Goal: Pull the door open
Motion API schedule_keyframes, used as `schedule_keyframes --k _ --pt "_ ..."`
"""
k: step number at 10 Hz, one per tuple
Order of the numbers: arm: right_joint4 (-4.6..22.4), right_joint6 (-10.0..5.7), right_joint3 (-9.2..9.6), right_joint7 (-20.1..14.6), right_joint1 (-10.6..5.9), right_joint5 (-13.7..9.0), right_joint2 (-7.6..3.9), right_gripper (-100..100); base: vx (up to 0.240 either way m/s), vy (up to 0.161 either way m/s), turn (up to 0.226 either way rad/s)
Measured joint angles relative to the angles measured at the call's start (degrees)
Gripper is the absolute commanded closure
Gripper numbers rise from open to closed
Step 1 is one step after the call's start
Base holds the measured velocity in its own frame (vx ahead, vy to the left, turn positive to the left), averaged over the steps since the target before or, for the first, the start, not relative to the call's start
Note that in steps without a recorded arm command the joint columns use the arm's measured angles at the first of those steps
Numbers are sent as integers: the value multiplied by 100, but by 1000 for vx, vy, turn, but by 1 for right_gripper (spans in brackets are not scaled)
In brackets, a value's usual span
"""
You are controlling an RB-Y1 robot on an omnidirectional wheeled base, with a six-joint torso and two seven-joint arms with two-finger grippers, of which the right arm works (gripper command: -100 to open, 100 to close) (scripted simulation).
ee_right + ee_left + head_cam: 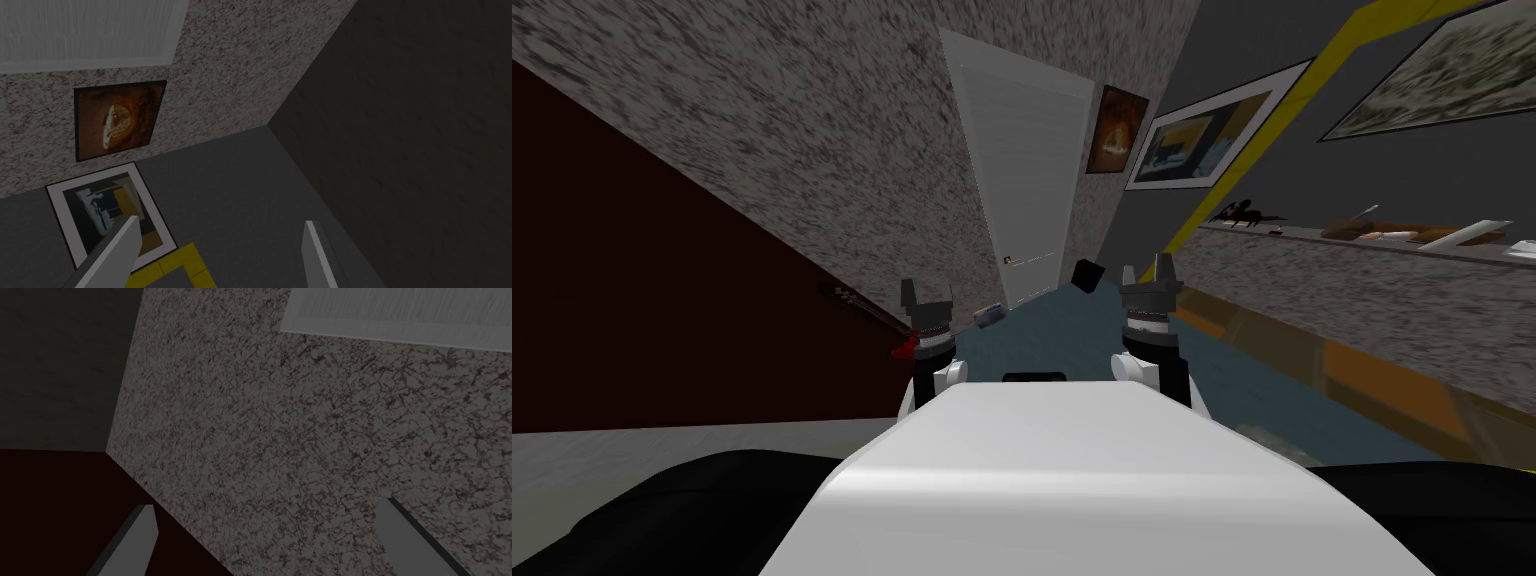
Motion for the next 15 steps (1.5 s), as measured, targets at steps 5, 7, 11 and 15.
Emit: schedule_keyframes --k 5,7,11,15 --pt "520 -97 -42 4 -187 -50 -90 -100 73 16 83" --pt "805 -162 -39 26 -311 -55 -104 -100 71 10 97" --pt "1297 -229 -85 31 -499 -109 -181 -100 70 5 80" --pt "1826 -368 -115 43 -690 -147 -231 -100 76 1 115"
